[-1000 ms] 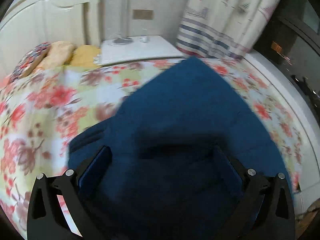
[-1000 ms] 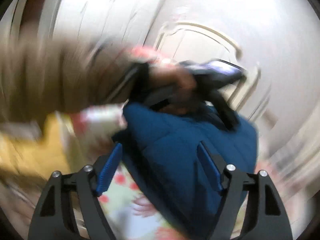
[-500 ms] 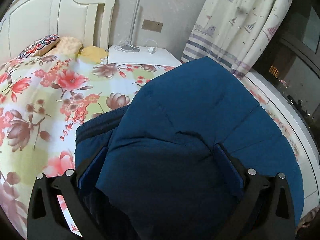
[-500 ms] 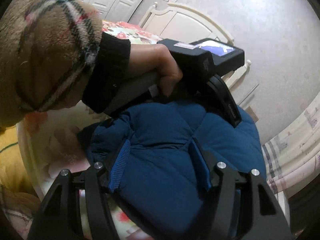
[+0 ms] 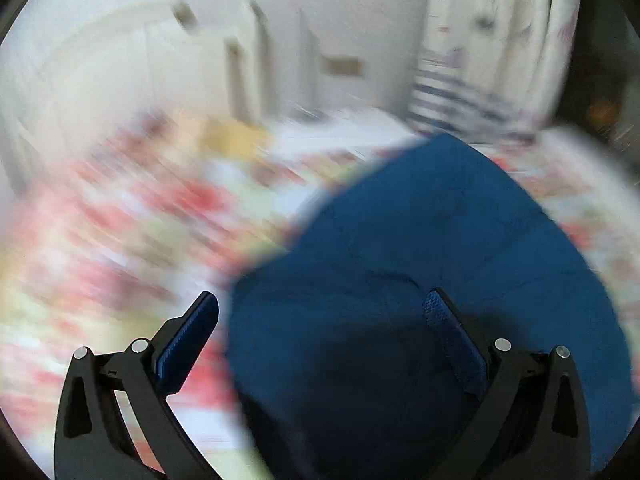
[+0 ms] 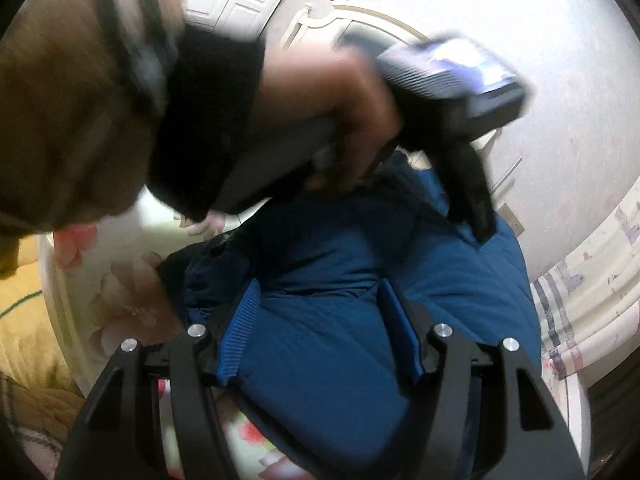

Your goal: Fold large clothes

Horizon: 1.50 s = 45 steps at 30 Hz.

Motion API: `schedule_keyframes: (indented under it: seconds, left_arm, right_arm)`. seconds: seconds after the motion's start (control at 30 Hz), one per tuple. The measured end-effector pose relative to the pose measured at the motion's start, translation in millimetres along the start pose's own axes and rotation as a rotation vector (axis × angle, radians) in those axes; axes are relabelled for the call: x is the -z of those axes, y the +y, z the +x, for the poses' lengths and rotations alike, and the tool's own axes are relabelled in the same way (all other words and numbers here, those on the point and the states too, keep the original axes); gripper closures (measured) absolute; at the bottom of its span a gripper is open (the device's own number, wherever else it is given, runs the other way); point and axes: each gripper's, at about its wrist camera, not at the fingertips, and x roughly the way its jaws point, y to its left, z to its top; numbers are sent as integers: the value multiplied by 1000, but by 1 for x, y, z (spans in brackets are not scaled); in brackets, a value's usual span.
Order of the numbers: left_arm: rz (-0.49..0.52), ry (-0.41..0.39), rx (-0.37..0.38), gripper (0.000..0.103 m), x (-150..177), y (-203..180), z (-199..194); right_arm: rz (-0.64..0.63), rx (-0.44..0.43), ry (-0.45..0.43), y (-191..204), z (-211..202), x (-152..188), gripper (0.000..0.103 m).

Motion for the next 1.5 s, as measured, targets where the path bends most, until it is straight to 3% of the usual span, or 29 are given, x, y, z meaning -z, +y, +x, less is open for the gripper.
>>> schedule_keyframes:
  seconds: [0.03, 0.07, 0.13, 0.2, 0.27, 0.33, 0.37, 0.43, 0.47, 0.53, 0.6, 0.73, 0.8, 0.87, 0.97, 1.07, 1.27, 1.4, 1.47, 1.5]
  left_arm:
    - [46, -59, -111, 4, -8, -6, -17]
    - [76, -130, -142, 4, -18, -11, -38]
    - [74, -172, -44, 4, -31, -17, -64]
    - [57, -115, 106, 4, -37, -23, -64]
    - [23, 29, 225, 4, -28, -28, -31]
    - [-2, 138, 250, 4, -4, -28, 6]
    - [-37, 98, 292, 4, 10, -21, 12]
    - [-110, 65, 290, 4, 20, -6, 11]
    - [-122, 58, 275, 4, 23, -2, 10]
    - [-135, 26, 244, 4, 30, 0, 7]
    - [-144, 2, 216, 4, 32, -1, 6]
    - [-157, -26, 168, 4, 33, 1, 3]
    - [-167, -31, 155, 4, 35, 2, 2]
    - [-178, -36, 150, 4, 36, 4, 2]
    - [-185, -38, 153, 4, 38, 4, 1]
    - [-210, -31, 131, 4, 39, 9, 3]
    - [-256, 3, 190, 4, 42, 18, 12]
    - [-254, -14, 167, 4, 44, 15, 9]
    - [-252, -20, 146, 4, 44, 14, 7]
    - [-255, -18, 124, 4, 44, 14, 6]
  right_arm:
    - [-6, 5, -3, -3, 2, 1, 41]
    - [-16, 15, -6, -1, 2, 1, 41]
    - [-22, 24, -7, -1, 1, 1, 41]
    - [-21, 23, -12, 0, -2, 2, 42]
    - [-18, 17, -32, -2, -8, 4, 42]
    - [-27, -10, -53, -2, -24, 9, 42]
    - [-27, -72, -69, -9, -39, 14, 41]
    - [13, -225, -92, -33, -64, 24, 36]
    - [36, -253, -108, -46, -72, 28, 36]
    - [105, -270, -148, -83, -82, 36, 36]
    - [237, -228, -189, -137, -79, 40, 36]
    - [483, -184, -190, -231, -32, 42, 37]
    - [587, -180, -140, -270, 14, 39, 55]
    - [644, -205, -109, -296, 50, 32, 61]
    - [618, -226, -39, -307, 109, 23, 64]
    - [476, -264, 117, -275, 169, 16, 64]
    - [373, -272, 155, -285, 174, 4, 64]
    - [452, -260, 65, -310, 168, -4, 64]
    - [423, -289, 157, -301, 199, 3, 64]
    - [407, -298, 157, -293, 208, 7, 63]
